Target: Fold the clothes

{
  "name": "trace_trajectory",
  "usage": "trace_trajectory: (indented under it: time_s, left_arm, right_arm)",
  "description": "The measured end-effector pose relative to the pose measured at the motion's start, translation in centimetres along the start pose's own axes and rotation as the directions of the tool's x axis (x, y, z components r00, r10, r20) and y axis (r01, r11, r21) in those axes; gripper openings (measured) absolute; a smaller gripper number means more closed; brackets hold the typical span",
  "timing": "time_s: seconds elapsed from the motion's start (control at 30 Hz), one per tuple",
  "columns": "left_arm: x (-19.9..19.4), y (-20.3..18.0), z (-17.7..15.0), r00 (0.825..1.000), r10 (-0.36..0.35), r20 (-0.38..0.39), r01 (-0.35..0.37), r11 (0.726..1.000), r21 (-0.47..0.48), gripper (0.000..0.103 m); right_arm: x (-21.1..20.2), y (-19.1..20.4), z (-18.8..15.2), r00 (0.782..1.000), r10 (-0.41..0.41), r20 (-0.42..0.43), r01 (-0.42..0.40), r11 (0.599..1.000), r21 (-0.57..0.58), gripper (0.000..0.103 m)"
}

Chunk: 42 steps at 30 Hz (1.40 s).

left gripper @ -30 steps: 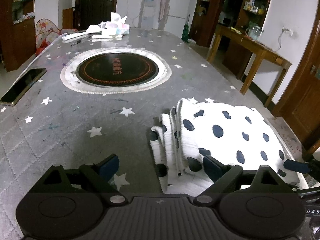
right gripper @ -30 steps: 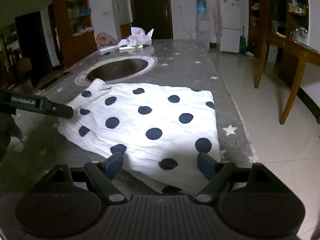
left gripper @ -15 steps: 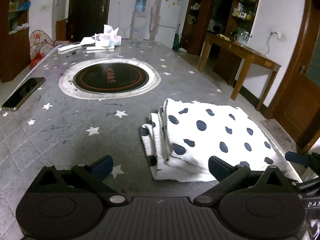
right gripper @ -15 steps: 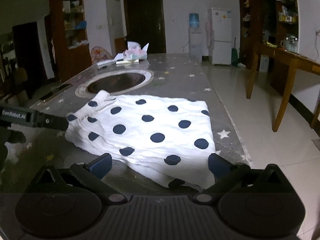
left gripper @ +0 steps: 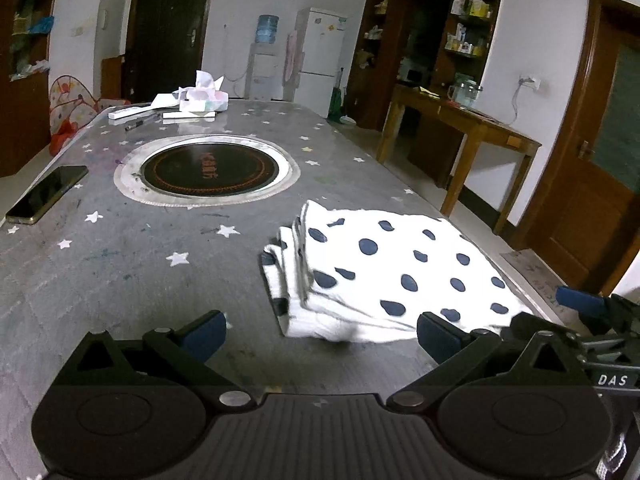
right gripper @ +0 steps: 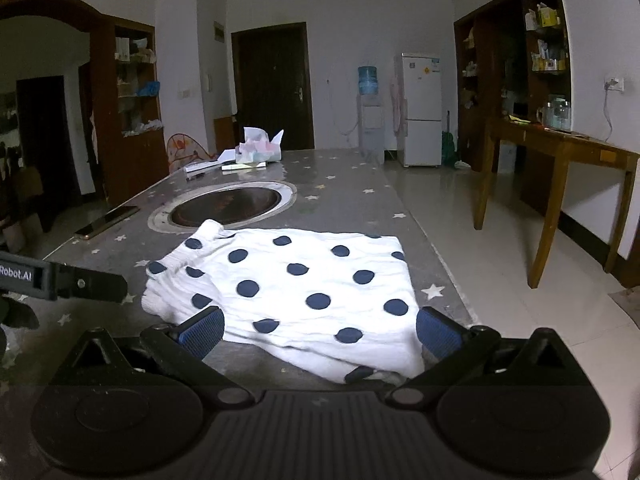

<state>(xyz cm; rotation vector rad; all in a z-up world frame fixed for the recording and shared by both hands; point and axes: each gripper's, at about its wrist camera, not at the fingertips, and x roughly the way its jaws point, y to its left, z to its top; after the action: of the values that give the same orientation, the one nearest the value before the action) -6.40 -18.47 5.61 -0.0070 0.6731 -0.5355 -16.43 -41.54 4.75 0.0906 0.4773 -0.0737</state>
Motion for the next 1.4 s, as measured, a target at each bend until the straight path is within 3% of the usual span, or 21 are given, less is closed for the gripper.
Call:
trace_trajectory:
  time_s: [0.4,0.67,1.4]
  left_arm:
    - [-2.5,-0.9,-2.2,1.000,0.008,0.008,-0.008,0.999,0.044,0.103]
    - [-3.9,-1.5,-3.4,1.000,0.014,0.020,-0.015,0.999,0.045,0.103]
    - [-4.6,-2.5,-4.8,1.000,-0.008,0.028,0.006,0.997,0.083,0.103]
  right_arm:
    - [-1.7,1.4,-1.6,0.999,0.029,-0.046,-0.029,1.000,-0.007,0.103]
    - [-3.5,2.1,-2.5,1.000,0.009,-0.016,-0.009,1.000,-0.024,0.103]
    - [-4.2,2.6,-3.8,1.000,0.010,-0.030,-0.008,0.997,0.072,0.103]
